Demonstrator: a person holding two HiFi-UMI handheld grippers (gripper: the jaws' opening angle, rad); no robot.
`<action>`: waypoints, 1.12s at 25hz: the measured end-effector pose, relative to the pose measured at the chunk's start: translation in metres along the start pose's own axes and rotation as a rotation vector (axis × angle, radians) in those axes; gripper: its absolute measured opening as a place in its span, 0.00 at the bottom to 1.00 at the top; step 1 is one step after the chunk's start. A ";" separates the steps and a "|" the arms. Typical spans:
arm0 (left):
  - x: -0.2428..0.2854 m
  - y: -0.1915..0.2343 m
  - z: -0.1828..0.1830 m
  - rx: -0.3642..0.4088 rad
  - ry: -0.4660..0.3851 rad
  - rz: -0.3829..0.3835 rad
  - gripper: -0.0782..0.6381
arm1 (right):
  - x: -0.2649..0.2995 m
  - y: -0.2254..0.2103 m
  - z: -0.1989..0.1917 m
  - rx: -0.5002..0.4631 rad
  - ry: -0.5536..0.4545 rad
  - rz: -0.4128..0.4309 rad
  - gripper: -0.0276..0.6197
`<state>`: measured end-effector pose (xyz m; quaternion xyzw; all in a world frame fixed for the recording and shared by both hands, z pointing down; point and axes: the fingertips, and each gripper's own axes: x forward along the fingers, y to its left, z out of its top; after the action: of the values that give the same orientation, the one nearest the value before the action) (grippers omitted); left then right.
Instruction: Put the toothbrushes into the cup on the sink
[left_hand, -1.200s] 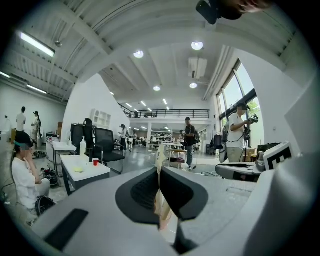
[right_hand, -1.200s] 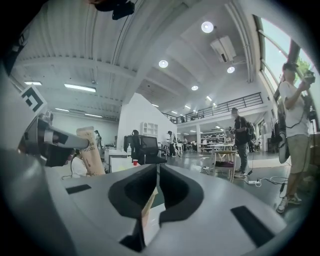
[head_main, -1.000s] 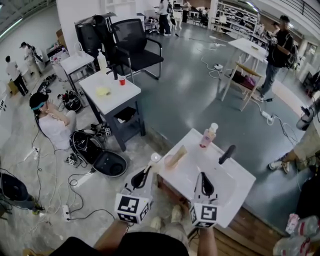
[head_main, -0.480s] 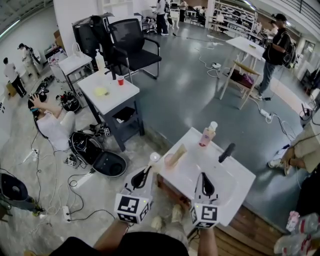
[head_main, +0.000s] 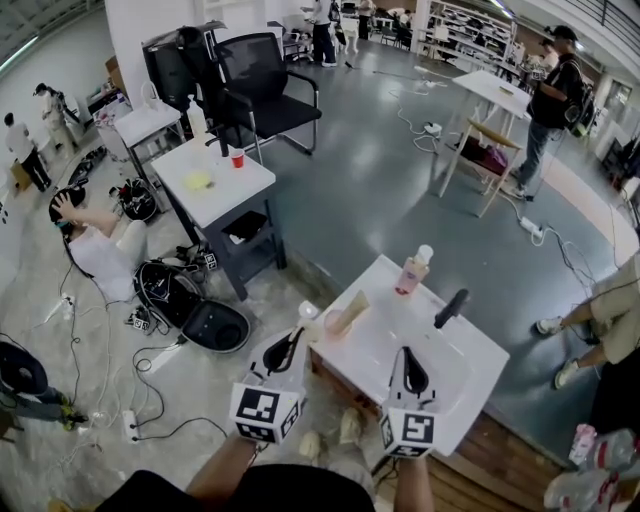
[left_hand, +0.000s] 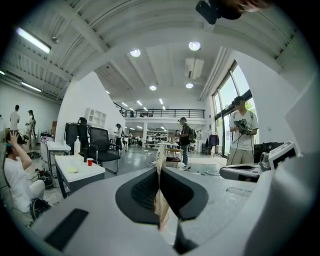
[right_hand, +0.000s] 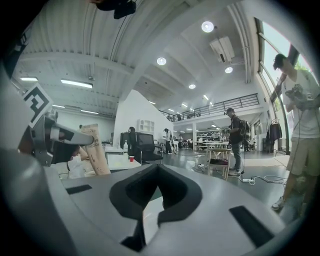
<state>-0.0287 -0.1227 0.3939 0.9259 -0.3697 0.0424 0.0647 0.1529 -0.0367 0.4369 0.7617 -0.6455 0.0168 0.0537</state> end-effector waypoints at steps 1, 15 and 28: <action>0.005 0.000 0.000 0.002 0.000 0.000 0.12 | 0.002 -0.003 0.000 0.003 -0.005 -0.002 0.04; 0.073 -0.004 -0.025 -0.016 0.052 0.012 0.12 | 0.035 -0.042 -0.027 0.041 0.057 -0.002 0.04; 0.123 0.004 -0.069 -0.053 0.149 0.057 0.12 | 0.077 -0.069 -0.049 0.059 0.133 0.029 0.04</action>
<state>0.0550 -0.1990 0.4777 0.9072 -0.3911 0.1035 0.1152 0.2362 -0.0957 0.4892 0.7507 -0.6506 0.0873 0.0739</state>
